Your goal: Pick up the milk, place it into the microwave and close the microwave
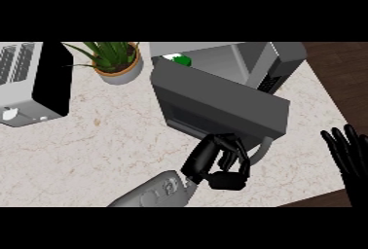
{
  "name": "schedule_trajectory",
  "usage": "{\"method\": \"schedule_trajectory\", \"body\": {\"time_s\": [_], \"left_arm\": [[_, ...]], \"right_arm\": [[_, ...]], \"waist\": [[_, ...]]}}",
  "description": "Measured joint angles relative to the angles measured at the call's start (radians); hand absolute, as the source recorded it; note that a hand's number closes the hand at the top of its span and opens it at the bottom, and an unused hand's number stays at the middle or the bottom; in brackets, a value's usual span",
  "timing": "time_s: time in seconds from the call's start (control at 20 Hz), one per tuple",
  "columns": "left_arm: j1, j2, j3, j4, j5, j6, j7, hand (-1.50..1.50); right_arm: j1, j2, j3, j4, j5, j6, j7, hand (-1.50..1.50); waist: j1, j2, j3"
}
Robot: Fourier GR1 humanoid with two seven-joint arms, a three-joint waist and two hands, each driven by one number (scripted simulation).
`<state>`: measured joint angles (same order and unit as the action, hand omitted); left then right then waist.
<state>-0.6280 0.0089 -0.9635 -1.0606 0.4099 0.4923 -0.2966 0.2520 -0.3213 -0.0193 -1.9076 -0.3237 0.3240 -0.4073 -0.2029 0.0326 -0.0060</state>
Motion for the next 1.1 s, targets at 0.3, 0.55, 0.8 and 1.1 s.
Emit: {"method": "schedule_trajectory", "body": {"time_s": [0.3, 0.55, 0.8, 1.1], "left_arm": [[-0.092, -0.005, 0.04, 0.063, 0.104, 0.049, 0.011, 1.5], [-0.145, -0.009, 0.109, 0.088, 0.203, 0.069, -0.027, 1.5], [-0.193, -0.009, 0.157, 0.127, 0.279, 0.074, -0.075, 1.5], [-0.251, -0.009, 0.198, 0.196, 0.348, 0.061, -0.123, 1.5]], "right_arm": [[-0.002, -0.028, -0.006, -0.052, -0.059, 0.034, 0.036, -1.5], [-0.004, -0.04, -0.007, -0.083, -0.101, 0.047, 0.064, -1.5], [-0.015, -0.056, -0.014, -0.107, -0.14, 0.057, 0.088, -1.5], [-0.036, -0.079, -0.025, -0.134, -0.174, 0.063, 0.117, -1.5]], "waist": [[-0.047, 0.011, 0.0], [-0.074, 0.024, -0.002], [-0.101, 0.036, -0.002], [-0.121, 0.047, -0.001]]}}
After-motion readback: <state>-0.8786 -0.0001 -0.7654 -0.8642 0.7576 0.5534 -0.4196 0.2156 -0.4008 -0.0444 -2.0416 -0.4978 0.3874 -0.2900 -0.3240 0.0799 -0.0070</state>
